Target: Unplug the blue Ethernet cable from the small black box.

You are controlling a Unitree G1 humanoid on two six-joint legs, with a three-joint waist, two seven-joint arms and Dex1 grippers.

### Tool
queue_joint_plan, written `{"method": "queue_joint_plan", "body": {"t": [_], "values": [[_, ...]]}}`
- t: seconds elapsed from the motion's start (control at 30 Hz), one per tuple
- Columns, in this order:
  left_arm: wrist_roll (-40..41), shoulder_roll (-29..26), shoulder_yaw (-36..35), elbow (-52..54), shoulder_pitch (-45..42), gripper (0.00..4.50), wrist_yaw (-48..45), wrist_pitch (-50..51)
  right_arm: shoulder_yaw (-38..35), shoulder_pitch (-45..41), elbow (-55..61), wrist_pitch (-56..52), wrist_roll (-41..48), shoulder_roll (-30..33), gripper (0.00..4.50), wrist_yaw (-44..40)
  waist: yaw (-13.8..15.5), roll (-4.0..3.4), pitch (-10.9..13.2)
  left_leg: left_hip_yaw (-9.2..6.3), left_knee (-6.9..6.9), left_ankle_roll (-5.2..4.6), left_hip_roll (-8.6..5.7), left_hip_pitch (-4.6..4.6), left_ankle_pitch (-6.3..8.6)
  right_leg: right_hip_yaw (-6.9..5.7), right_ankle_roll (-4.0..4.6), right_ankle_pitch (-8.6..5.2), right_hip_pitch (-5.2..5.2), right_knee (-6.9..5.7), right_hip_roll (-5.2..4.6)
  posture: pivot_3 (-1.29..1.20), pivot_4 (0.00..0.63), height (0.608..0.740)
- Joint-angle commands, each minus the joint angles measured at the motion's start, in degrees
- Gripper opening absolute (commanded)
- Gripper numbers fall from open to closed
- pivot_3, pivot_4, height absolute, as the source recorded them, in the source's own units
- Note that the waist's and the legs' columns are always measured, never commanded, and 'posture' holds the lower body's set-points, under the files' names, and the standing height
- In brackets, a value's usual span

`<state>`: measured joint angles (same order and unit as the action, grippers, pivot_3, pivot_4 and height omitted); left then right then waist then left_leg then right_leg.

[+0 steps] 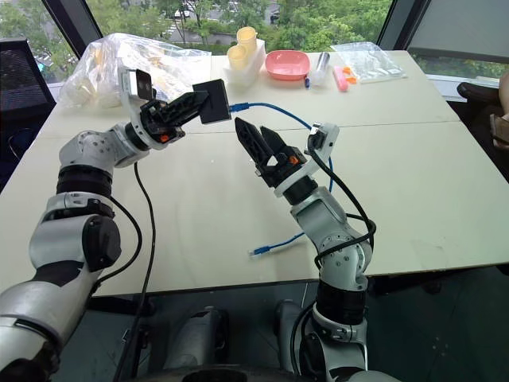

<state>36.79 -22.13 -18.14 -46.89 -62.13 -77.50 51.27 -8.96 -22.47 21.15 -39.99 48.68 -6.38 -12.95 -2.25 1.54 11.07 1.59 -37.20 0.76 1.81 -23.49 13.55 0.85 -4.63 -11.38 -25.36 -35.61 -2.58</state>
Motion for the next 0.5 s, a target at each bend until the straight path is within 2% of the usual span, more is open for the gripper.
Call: {"method": "queue_joint_plan", "body": {"t": [0.03,0.27,0.5], "values": [[3.3,0.5,-1.3,6.1,0.6,0.49,1.9,2.0,0.6,-1.6,-0.6,1.7,0.8,1.2,4.43,-1.6,-0.1,0.00,0.0,0.01,0.00,0.00,0.00,0.00,0.00,0.01,0.00,0.00,0.00,0.03,0.00,0.00,0.150,0.740],[5.2,1.0,-1.1,10.0,2.4,0.49,4.0,3.8,0.9,-3.3,-3.0,2.6,1.8,2.7,4.43,-2.9,-0.2,0.00,0.0,0.00,0.01,0.00,0.00,0.03,0.00,0.01,0.01,0.01,0.01,0.02,0.03,0.00,0.150,0.740],[6.6,1.3,-0.5,13.0,4.2,0.49,4.8,5.2,1.8,-4.4,-4.2,3.9,2.7,1.5,4.43,-3.3,-0.2,0.00,0.0,0.01,0.03,0.00,0.00,0.03,0.00,0.01,0.01,0.01,0.00,0.03,0.03,0.00,0.150,0.740]]}}
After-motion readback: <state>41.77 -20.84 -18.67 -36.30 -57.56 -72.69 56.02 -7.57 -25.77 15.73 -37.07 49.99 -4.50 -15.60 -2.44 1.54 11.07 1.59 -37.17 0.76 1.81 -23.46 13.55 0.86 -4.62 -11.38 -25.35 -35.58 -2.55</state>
